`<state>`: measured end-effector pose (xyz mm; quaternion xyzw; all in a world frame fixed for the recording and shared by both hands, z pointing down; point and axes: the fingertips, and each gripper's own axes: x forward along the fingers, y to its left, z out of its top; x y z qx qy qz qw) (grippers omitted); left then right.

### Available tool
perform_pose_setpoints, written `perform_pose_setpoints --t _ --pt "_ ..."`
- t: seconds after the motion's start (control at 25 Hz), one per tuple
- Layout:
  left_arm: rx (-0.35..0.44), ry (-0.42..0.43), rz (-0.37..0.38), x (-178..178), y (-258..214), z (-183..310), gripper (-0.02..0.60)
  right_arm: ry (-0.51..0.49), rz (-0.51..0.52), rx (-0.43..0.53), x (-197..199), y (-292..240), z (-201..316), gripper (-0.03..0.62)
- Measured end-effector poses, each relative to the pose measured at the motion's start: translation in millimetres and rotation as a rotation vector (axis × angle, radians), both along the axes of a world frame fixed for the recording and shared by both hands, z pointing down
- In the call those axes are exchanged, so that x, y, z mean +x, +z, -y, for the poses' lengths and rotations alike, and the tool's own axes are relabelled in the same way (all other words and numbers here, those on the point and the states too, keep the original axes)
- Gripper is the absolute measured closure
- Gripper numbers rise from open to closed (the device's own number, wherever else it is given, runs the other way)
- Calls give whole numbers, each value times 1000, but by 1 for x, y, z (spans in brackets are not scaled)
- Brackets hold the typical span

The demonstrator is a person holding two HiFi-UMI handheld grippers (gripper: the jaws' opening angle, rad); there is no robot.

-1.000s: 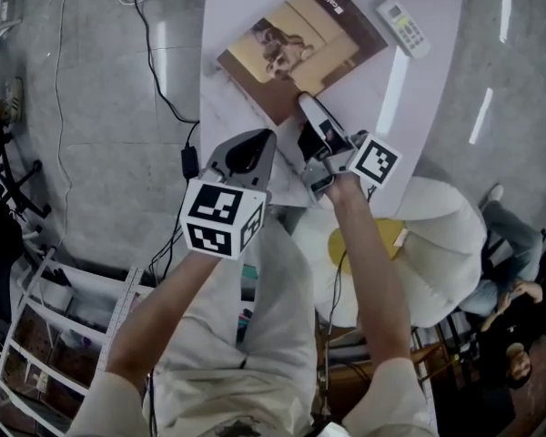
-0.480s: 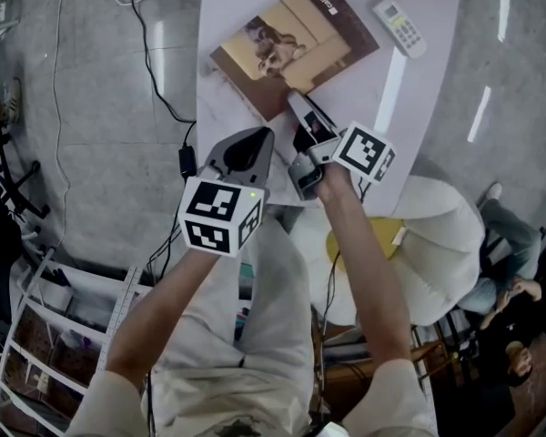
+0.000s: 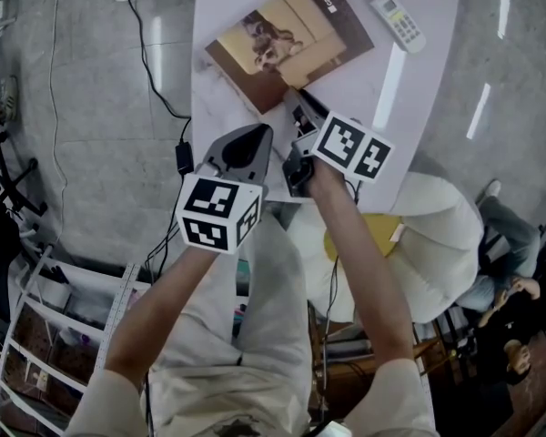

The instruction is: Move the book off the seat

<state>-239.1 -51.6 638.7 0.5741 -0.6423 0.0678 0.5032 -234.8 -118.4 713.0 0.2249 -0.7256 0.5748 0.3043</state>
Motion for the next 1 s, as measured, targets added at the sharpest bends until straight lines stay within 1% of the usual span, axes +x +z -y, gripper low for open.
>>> perform_pose_setpoints --t 0.12,0.36,0.56,0.8,0.92,1.0 --pt "-3 2 2 1 0 -1 569 -1 7 -6 -1 1 -1 487" --pt "-3 4 4 2 -2 1 569 35 31 -25 -1 -3 -1 487" --pt "1 29 16 9 -13 4 569 38 58 -7 3 -24 3 487" --pt "17 48 17 19 -34 8 569 56 76 1 18 -50 6 488" --pt "24 62 20 25 -46 9 569 65 83 20 27 -65 6 503" --pt "30 92 29 30 -53 8 569 84 88 28 34 -76 5 514"
